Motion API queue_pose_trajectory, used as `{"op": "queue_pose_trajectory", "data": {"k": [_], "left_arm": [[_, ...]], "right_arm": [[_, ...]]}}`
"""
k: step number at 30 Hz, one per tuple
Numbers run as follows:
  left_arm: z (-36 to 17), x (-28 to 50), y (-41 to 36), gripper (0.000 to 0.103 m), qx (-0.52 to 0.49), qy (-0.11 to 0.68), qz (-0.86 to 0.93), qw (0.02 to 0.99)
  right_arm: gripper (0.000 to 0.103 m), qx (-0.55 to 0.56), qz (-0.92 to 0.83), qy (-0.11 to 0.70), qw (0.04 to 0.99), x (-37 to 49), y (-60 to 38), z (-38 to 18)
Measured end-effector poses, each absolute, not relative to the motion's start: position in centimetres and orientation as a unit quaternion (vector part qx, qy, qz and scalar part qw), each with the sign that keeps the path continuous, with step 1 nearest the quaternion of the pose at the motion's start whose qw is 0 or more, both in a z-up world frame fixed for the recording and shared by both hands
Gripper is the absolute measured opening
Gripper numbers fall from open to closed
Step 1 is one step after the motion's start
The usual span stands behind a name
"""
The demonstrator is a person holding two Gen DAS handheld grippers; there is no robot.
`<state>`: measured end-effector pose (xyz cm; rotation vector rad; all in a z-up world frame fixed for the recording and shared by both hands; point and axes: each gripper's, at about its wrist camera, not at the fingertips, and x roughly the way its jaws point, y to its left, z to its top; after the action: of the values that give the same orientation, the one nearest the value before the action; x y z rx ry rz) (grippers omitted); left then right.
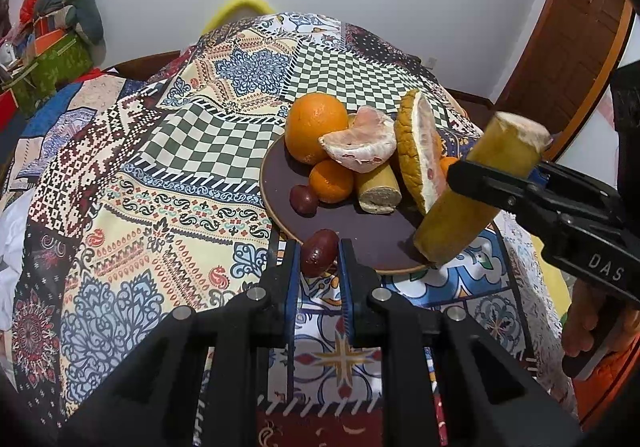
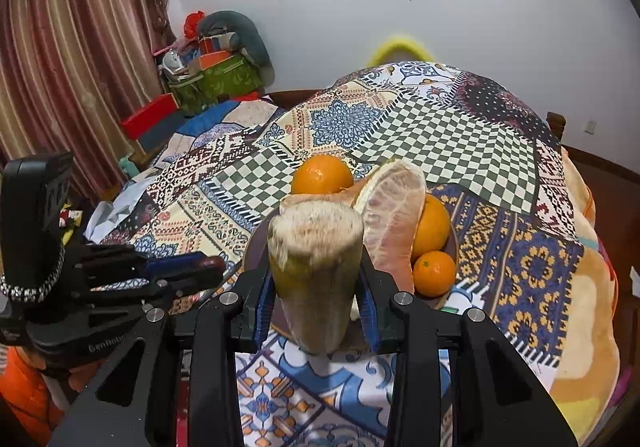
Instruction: Organize fruits
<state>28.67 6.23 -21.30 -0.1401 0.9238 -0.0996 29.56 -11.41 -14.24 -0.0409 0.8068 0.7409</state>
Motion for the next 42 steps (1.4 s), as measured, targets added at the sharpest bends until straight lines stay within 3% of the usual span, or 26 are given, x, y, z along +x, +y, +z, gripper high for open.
{"op": "queue_pose_trajectory", "data": {"k": [24, 26, 34, 42], "left_arm": [[-23.6, 32.1, 4.8, 0.018, -0.059, 0.469, -0.063, 0.879], [-23.3, 31.9, 4.7, 0.026, -0.057, 0.467, -0.064, 0.88], [-19.0, 29.1, 4.8, 0.028, -0.063, 0.424, -0.056, 0.902], [-10.8, 23.4, 3.8, 0.028, -0.05, 0.325, -0.056, 0.943]], "right_arm": [[0.036, -0.009, 0.351, 0.388, 0.852, 30.0, -12.0, -14.8], [0.036, -0.014, 0.349, 0.385, 0.854, 29.6, -12.1, -14.4], [0.036, -0.013, 0.337, 0.356, 0.872, 27.7, -13.7, -11.5], [0.036, -0.005, 0.322, 0.278, 0.905, 23.6, -16.3, -4.8]]}}
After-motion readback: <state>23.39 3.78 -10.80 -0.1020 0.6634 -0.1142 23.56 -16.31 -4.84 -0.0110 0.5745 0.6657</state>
